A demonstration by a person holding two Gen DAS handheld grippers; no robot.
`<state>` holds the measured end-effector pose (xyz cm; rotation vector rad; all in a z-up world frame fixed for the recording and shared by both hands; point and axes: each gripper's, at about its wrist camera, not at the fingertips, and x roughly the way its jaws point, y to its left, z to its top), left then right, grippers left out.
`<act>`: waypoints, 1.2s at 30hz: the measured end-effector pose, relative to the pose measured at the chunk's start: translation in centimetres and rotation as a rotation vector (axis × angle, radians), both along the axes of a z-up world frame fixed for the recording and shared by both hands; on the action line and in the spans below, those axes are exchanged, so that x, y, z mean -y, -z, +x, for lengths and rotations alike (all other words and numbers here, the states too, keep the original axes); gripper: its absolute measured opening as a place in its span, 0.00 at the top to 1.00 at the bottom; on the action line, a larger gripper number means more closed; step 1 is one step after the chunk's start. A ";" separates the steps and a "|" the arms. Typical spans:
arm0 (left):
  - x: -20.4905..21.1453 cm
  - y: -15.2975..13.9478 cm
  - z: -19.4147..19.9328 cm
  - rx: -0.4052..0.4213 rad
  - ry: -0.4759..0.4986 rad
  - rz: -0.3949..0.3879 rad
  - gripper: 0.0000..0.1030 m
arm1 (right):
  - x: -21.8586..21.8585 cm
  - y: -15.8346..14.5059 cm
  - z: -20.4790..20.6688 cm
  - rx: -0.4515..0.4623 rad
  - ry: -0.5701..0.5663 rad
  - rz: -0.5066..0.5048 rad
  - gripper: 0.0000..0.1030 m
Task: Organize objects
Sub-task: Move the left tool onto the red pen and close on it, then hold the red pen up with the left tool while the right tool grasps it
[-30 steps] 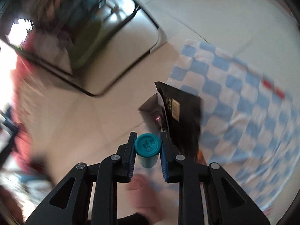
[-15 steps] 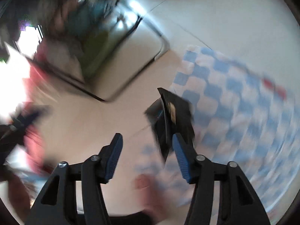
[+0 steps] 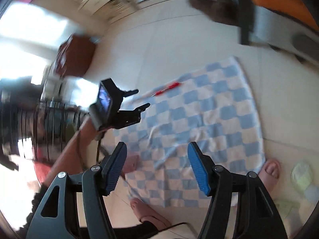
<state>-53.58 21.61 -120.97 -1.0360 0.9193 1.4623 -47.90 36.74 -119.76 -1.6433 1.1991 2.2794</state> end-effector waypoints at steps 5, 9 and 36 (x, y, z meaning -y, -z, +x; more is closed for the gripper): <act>-1.9 4.5 -3.7 0.034 -0.005 -0.042 0.63 | -2.9 0.6 0.6 0.015 0.030 -0.076 0.38; -3.3 5.2 -4.5 0.107 0.034 -0.022 0.69 | -4.2 1.6 1.4 0.051 0.024 -0.089 0.38; -6.9 14.1 -5.5 0.123 -0.143 -0.288 0.92 | -7.7 3.3 3.6 0.112 0.090 -0.112 0.38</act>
